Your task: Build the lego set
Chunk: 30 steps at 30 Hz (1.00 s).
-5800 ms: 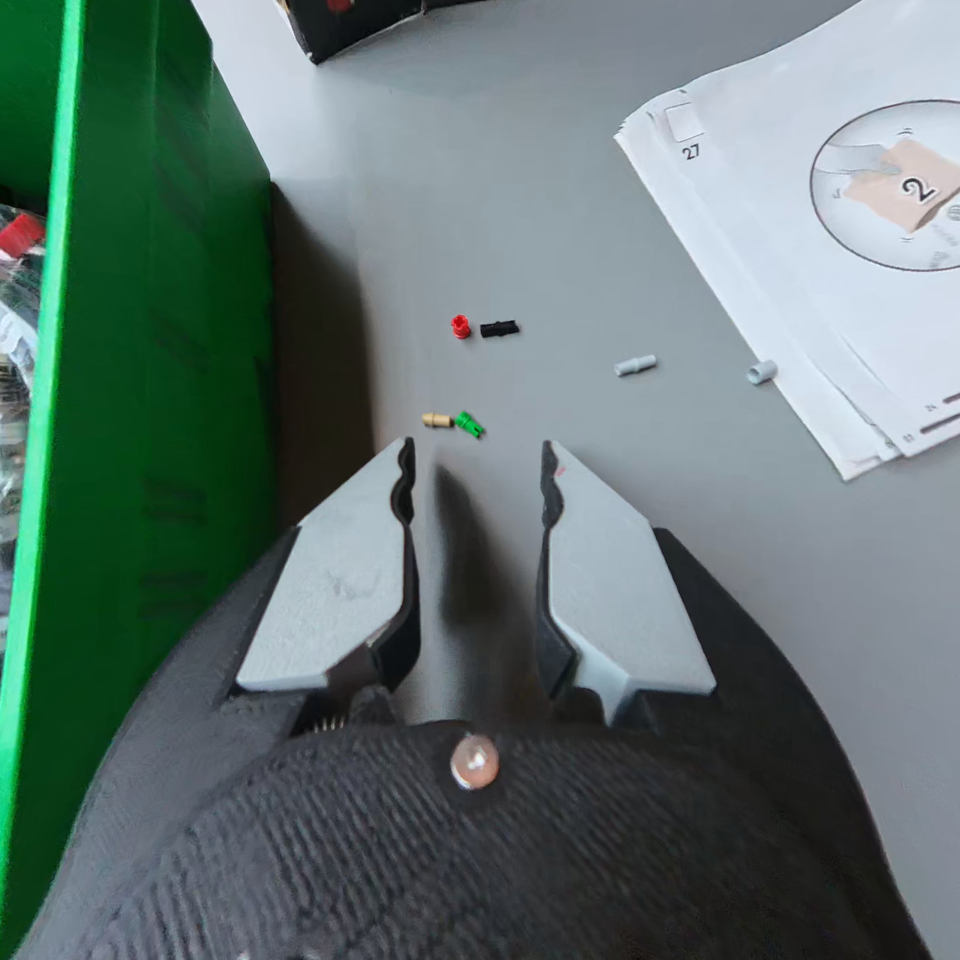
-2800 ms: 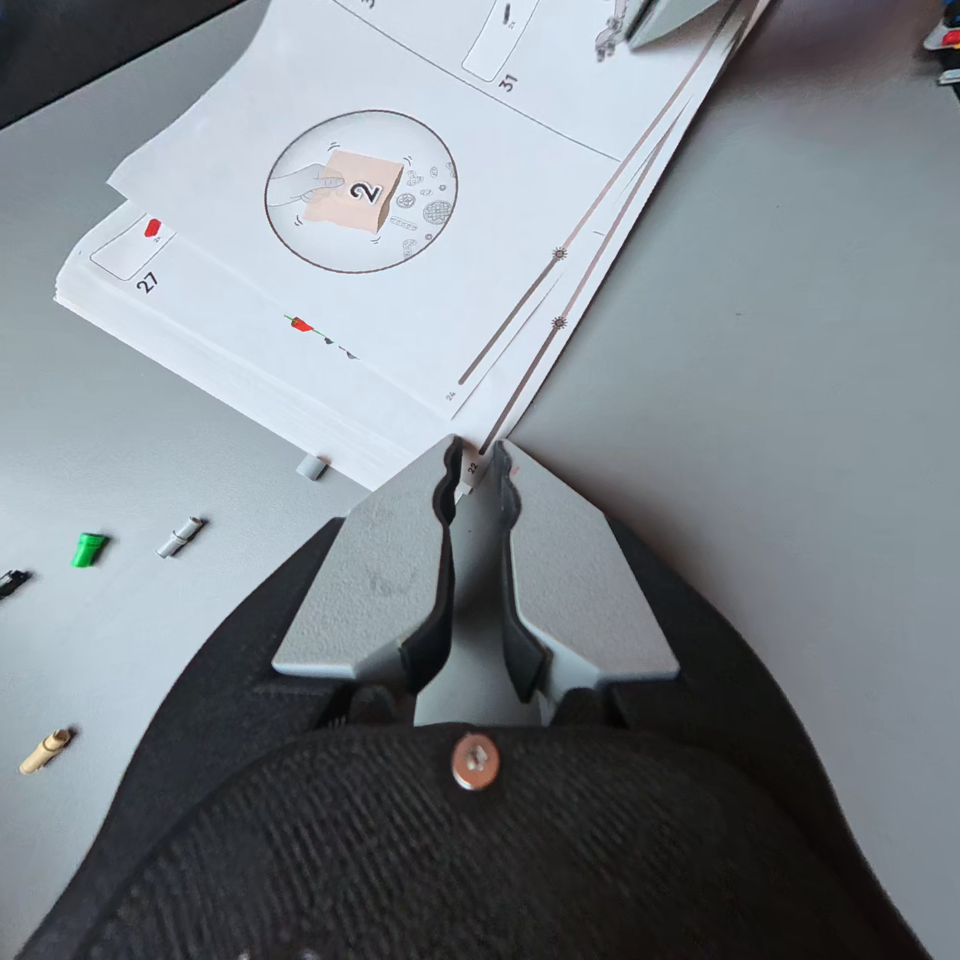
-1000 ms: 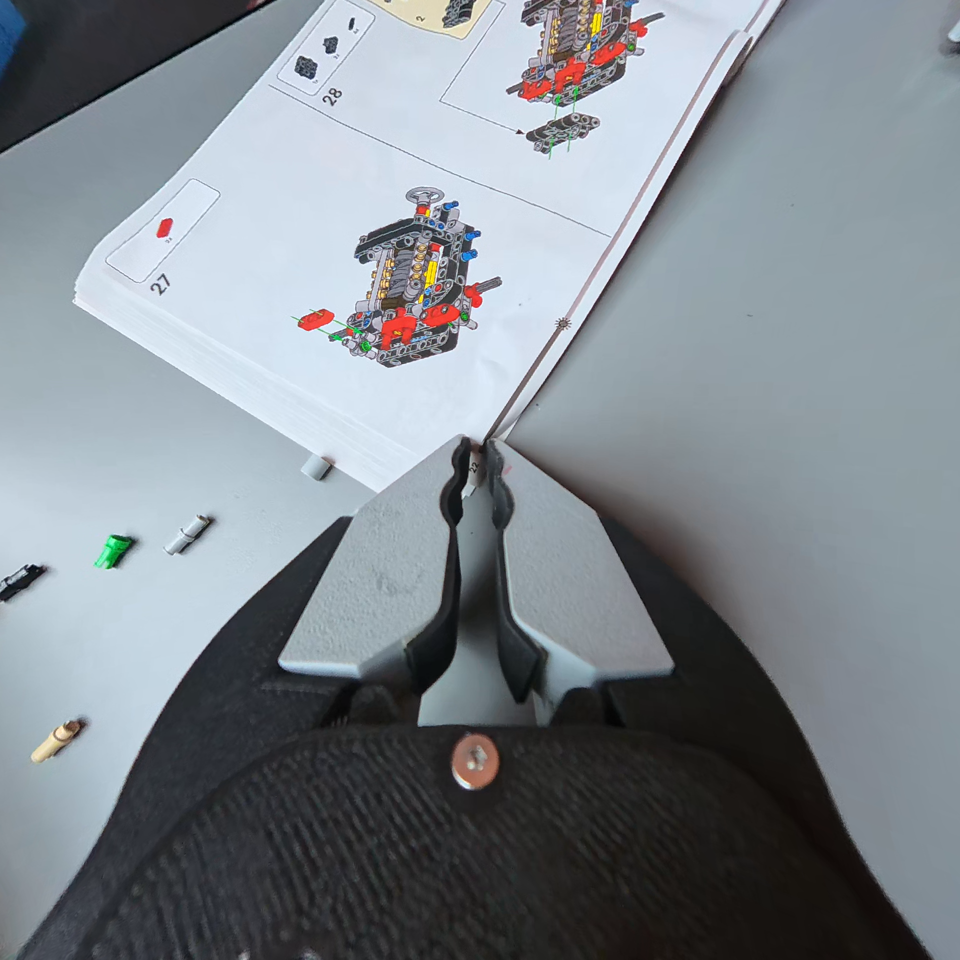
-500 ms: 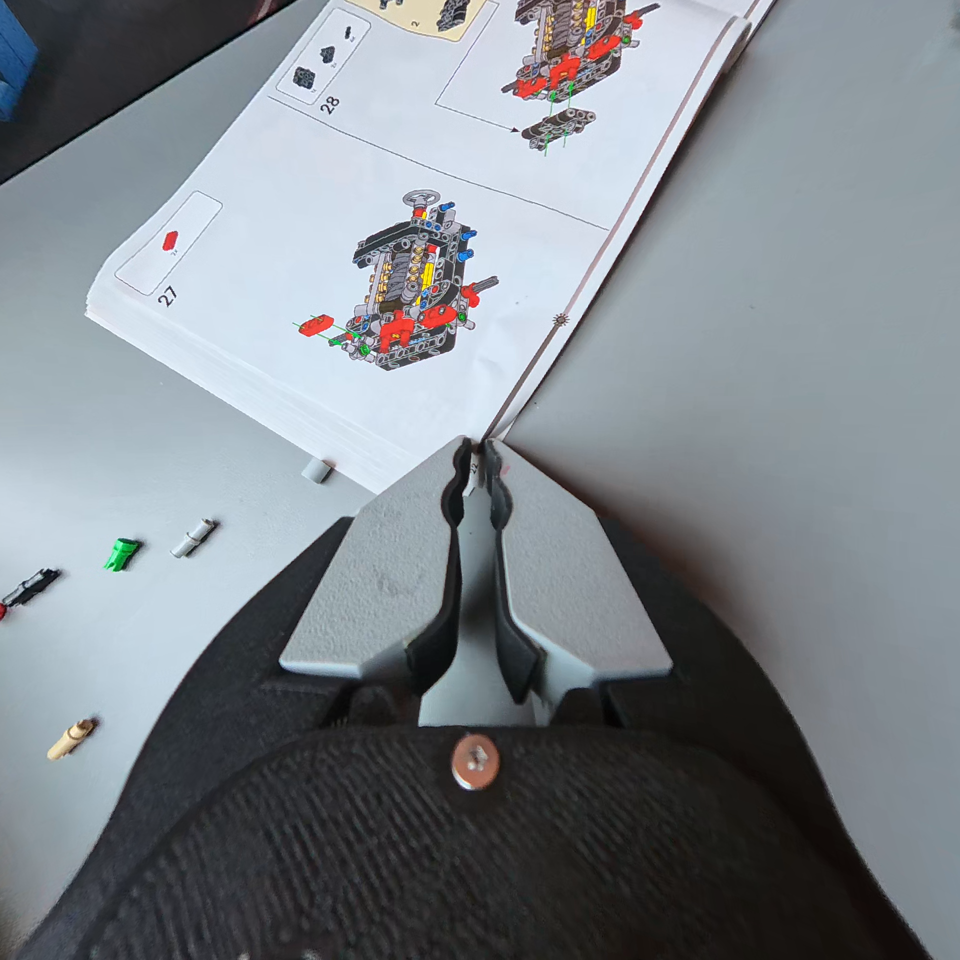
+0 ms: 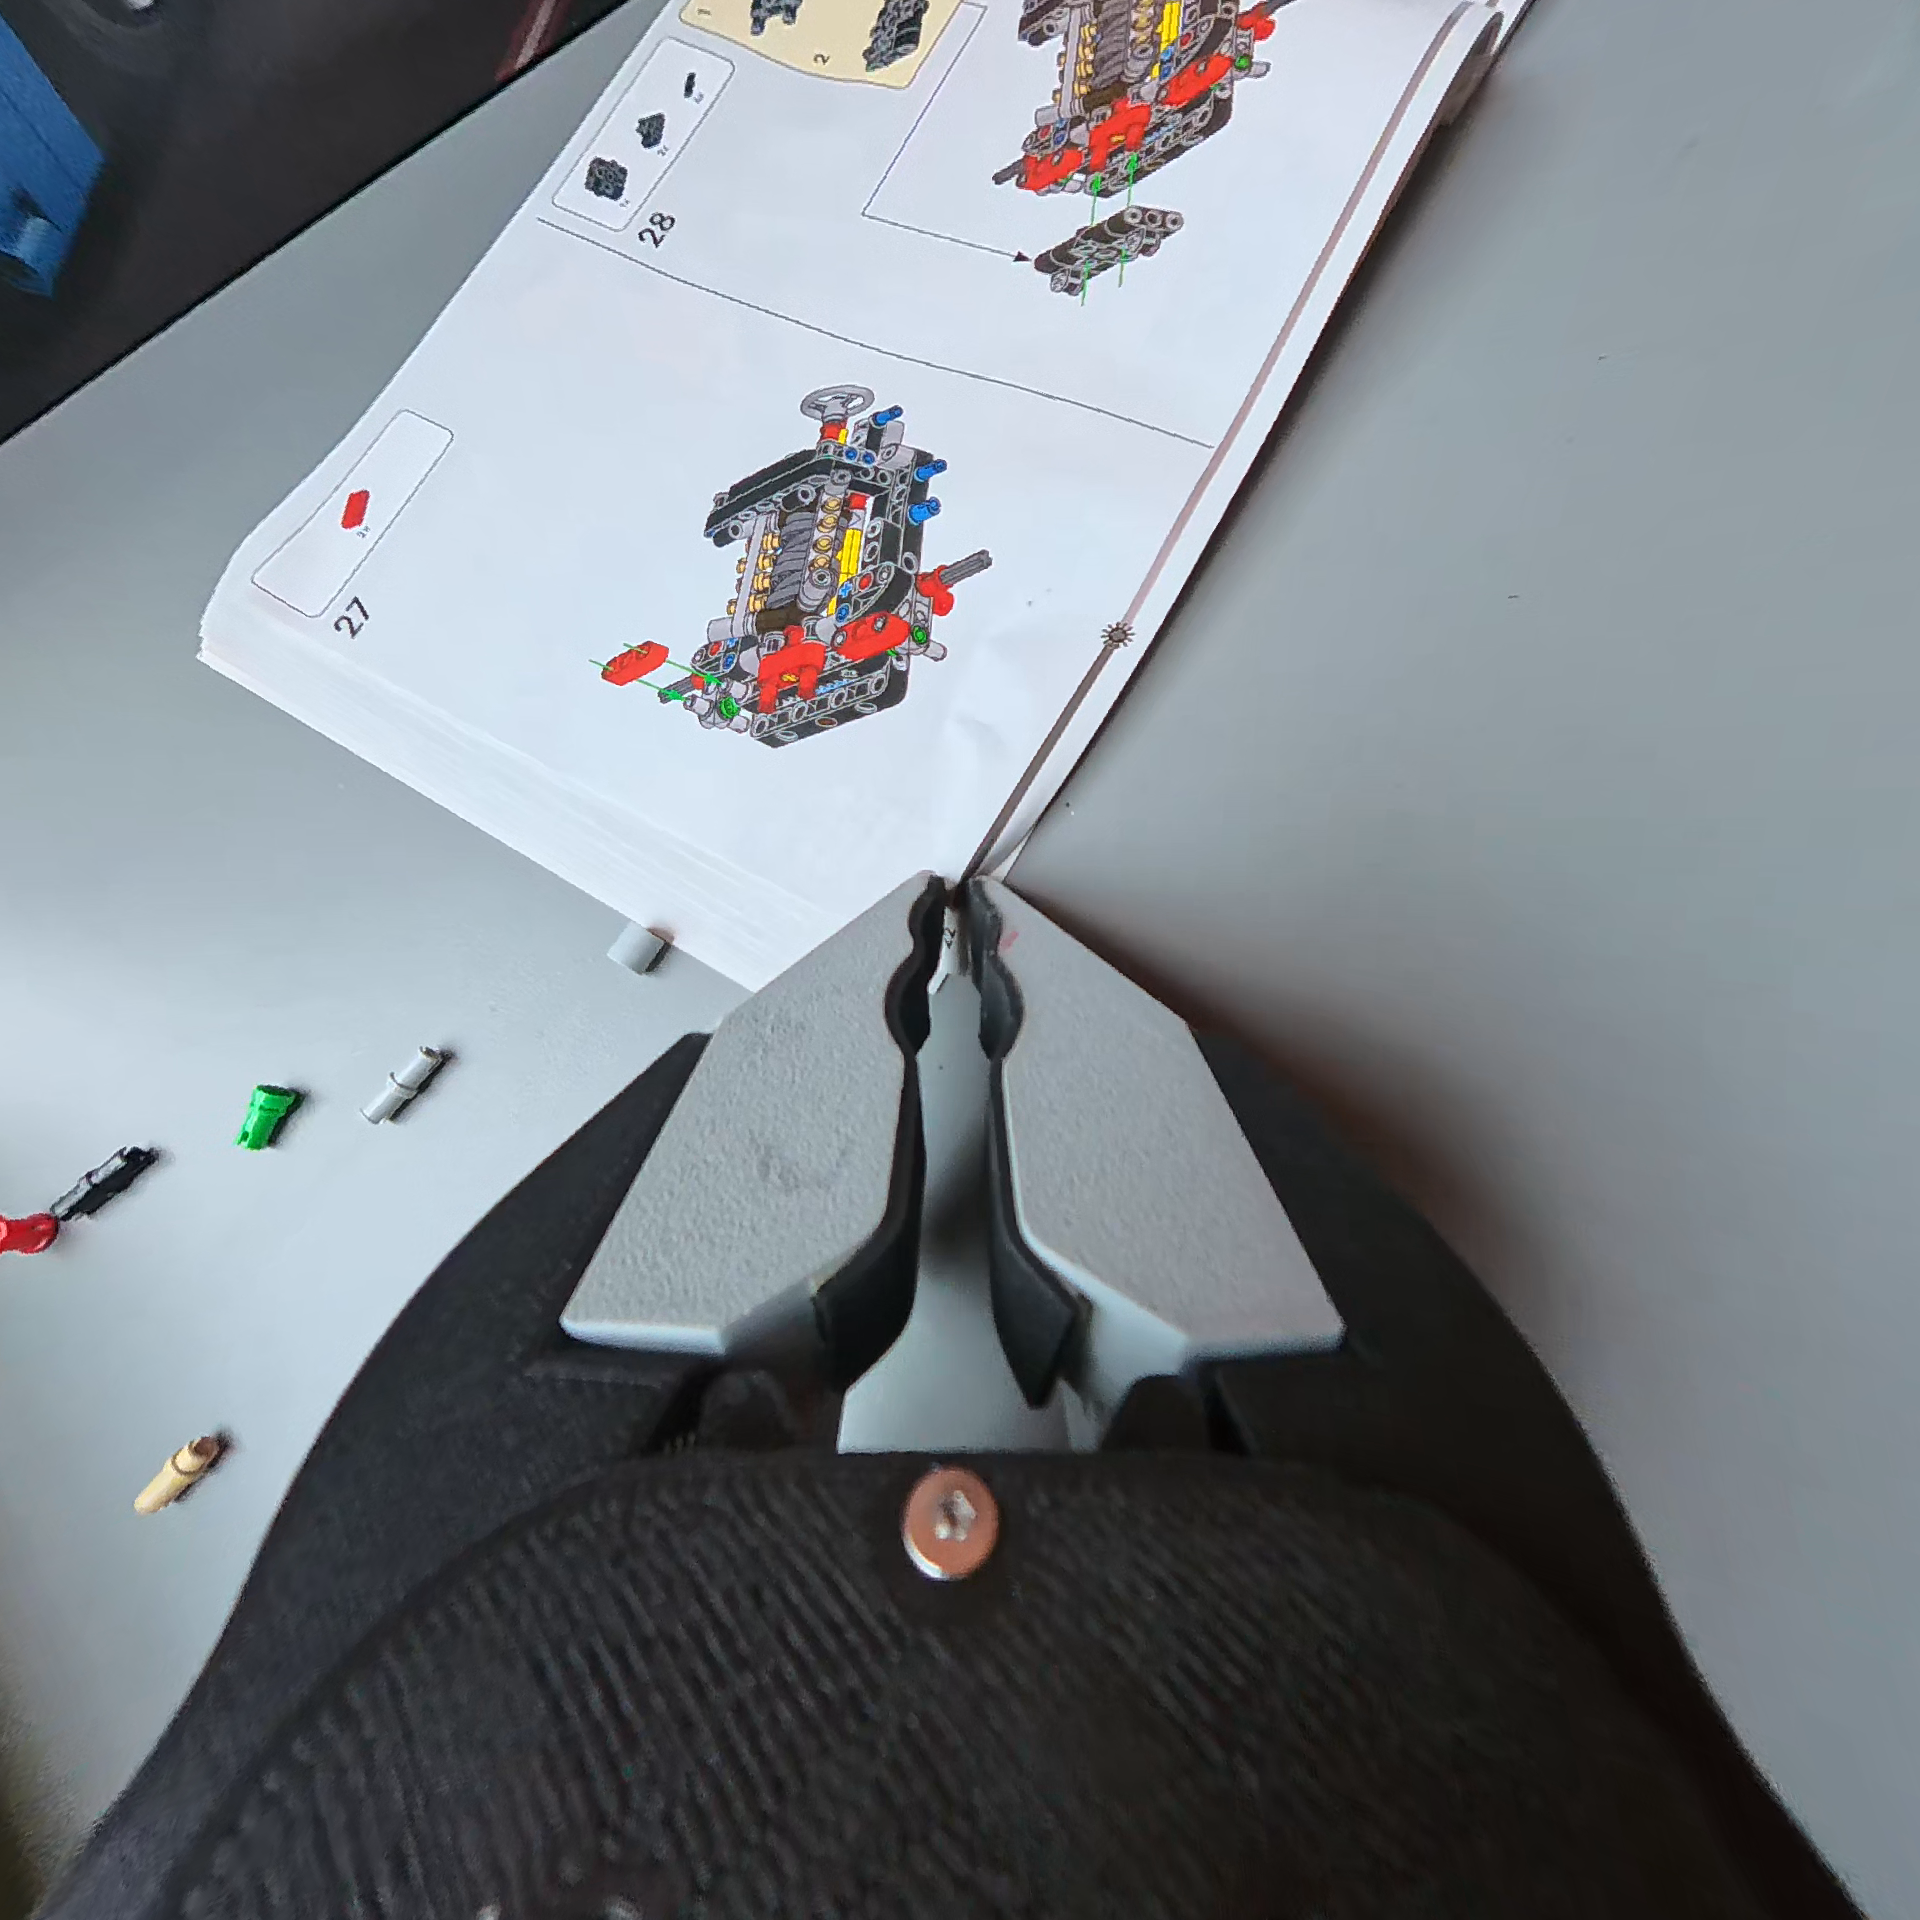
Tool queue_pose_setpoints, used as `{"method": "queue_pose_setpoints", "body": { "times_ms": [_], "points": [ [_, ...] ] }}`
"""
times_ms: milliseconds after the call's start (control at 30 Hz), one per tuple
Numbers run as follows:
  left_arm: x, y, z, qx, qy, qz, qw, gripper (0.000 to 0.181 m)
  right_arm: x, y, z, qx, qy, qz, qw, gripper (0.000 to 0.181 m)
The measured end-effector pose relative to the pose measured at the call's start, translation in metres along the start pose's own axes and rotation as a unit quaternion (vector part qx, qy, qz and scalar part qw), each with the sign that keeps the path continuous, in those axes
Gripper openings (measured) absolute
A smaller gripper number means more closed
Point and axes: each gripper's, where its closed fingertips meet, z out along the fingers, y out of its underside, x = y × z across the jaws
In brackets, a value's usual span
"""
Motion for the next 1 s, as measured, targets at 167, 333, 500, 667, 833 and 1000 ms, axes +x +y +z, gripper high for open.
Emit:
{"method": "queue_pose_setpoints", "body": {
  "times_ms": [167,333,500,667,833,1000],
  "points": [
    [0.0001,-0.0002,0.0000,0.000,-0.018,0.023,1.000,0.001,0.0004,0.0003,0.0000,0.001,0.008,-0.008,1.000,0.019],
    [0.0001,-0.0003,-0.0001,0.001,-0.017,0.022,1.000,0.001,0.0008,0.0004,0.0001,0.000,0.012,-0.010,1.000,0.019],
    [0.0003,-0.0003,0.0000,0.001,-0.018,0.023,1.000,0.001,0.0011,0.0003,0.0002,0.001,0.009,-0.006,1.000,0.017],
    [0.0004,-0.0003,-0.0001,0.001,-0.016,0.022,1.000,0.001,0.0017,0.0004,0.0004,0.000,0.008,-0.002,1.000,0.015],
    [0.0005,-0.0005,0.0001,0.001,-0.012,0.022,1.000,0.001,0.0024,0.0000,0.0001,0.001,0.000,0.010,1.000,0.014],
    [0.0004,-0.0005,0.0001,0.001,-0.014,0.026,1.000,0.000,0.0028,0.0000,0.0001,0.001,-0.003,0.014,1.000,0.013]
  ]
}}
